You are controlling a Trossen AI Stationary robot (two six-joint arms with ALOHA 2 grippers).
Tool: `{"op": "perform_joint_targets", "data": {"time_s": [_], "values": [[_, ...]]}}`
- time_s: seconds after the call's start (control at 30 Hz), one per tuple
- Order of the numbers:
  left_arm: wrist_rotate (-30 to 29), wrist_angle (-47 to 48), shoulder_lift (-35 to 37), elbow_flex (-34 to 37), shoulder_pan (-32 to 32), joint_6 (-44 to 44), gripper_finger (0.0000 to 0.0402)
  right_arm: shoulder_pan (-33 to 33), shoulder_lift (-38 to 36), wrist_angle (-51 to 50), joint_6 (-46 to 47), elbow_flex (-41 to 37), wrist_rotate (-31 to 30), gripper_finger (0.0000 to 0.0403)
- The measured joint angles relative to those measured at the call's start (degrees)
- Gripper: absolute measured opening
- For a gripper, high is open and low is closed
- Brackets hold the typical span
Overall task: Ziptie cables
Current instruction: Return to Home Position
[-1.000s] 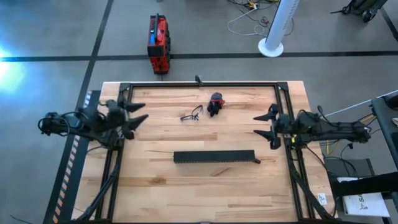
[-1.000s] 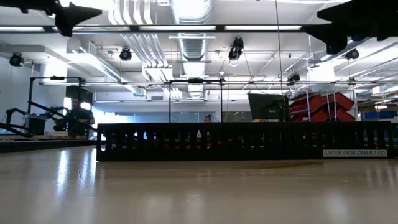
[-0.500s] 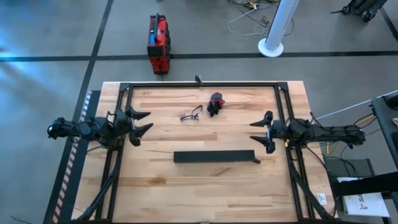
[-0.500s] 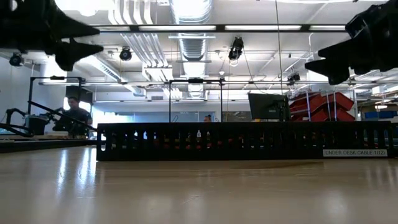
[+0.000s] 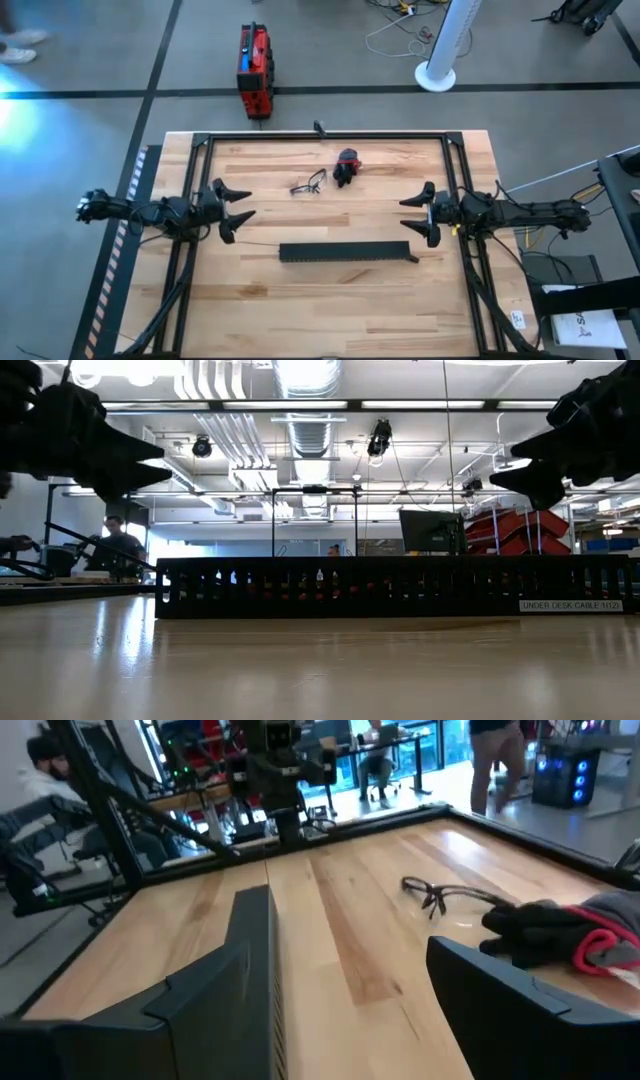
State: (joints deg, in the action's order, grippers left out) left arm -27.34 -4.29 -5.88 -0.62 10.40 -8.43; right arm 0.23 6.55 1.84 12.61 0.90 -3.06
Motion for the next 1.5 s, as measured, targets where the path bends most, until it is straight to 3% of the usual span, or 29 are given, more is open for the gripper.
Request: {"op": "perform_joint_targets", "data": {"time_s": [0.4, 1.17, 1.5], "values": [[0.0, -0.4, -5.2, -0.5, 0.1, 0.2, 0.0281, 0.0, -0.1, 0.2, -1.1, 0.0, 0.0, 0.0302], [-0.2, -0.4, -10.8, -0.5, 0.1, 0.2, 0.0282, 0.0, -0.1, 0.2, -1.2, 0.1, 0.0, 0.0269], [-0.2, -0.4, -12.2, -0.5, 0.1, 0.2, 0.0278, 0.0, -0.1, 0.2, -1.1, 0.1, 0.0, 0.0272]]}}
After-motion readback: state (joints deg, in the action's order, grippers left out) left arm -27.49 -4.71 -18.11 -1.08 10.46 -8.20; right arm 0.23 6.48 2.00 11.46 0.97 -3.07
